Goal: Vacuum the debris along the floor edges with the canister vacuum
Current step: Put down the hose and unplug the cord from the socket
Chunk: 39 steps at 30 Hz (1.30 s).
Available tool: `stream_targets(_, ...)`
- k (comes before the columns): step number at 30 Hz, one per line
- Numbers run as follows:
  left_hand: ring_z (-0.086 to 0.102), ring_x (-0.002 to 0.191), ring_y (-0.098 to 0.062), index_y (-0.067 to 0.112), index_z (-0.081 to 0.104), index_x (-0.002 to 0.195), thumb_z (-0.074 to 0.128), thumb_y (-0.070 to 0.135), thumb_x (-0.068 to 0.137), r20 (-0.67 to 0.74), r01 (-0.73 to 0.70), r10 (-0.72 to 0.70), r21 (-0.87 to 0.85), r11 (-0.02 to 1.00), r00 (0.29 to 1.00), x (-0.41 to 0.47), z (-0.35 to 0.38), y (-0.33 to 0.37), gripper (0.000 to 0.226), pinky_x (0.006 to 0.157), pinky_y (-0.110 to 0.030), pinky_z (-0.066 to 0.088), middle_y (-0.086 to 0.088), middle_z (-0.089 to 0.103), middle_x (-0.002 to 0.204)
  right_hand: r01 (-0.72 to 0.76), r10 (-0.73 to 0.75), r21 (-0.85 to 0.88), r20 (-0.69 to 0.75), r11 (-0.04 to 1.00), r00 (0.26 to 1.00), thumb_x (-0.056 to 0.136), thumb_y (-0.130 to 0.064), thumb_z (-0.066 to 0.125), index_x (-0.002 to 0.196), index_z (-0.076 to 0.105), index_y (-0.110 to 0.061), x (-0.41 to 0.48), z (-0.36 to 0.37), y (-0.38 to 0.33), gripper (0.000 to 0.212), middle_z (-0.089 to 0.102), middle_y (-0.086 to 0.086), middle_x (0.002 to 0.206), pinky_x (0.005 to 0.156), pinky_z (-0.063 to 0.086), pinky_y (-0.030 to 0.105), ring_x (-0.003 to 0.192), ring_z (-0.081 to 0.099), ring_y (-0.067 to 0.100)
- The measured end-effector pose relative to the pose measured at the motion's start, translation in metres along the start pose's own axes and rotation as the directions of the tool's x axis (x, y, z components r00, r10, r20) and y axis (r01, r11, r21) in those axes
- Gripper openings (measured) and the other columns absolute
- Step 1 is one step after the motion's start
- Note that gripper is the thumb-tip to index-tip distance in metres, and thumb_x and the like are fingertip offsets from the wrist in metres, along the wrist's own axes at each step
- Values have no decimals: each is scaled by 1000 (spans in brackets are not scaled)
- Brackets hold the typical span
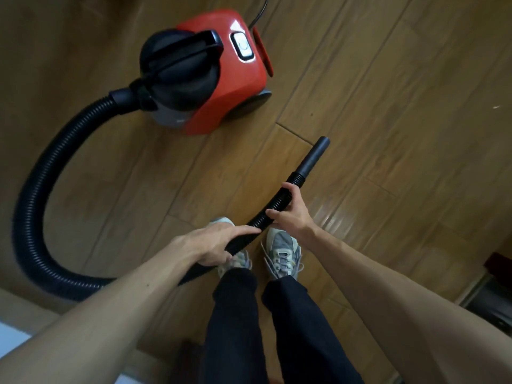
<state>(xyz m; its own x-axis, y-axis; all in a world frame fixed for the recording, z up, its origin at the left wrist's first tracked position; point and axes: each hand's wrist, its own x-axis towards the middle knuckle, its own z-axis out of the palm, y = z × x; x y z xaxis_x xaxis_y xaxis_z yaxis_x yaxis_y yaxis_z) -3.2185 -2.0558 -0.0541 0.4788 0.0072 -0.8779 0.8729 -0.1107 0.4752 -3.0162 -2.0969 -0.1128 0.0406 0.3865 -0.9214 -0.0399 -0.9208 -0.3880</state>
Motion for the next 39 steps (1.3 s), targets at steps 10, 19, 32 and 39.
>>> stream_targets(10,37,137,-24,54,17,148,65,24,93,-43,3,-2,29,1000,999,47,25,-49,79,110,-47,36,-4,42,148,49,-70,-139,-156,989,985,83,-4,74,142,31,-32,49,36,45,78,59,10,111,86,58,50,101,66,29)
stream_targets(19,27,146,-21,62,17,143,70,24,89,-24,17,-17,-27,999,1000,83,30,-90,85,116,-50,32,1,29,160,64,-105,-223,-179,973,978,83,-10,77,140,31,-29,87,43,68,76,60,10,118,87,58,40,103,64,25)
stream_targets(32,50,121,-26,49,9,151,63,19,92,-114,92,-80,104,990,990,98,43,-98,86,99,-44,45,-2,48,130,18,-134,-575,-161,818,978,86,-24,73,141,25,-26,99,43,68,73,55,18,126,93,54,48,107,61,34)
stream_targets(39,25,147,-27,22,-10,156,63,57,85,-194,230,-216,55,972,957,43,-8,-70,108,120,-43,26,-12,19,162,-3,-76,-795,-62,607,995,92,-32,63,142,23,-17,44,13,6,66,59,19,113,79,55,44,93,63,37)
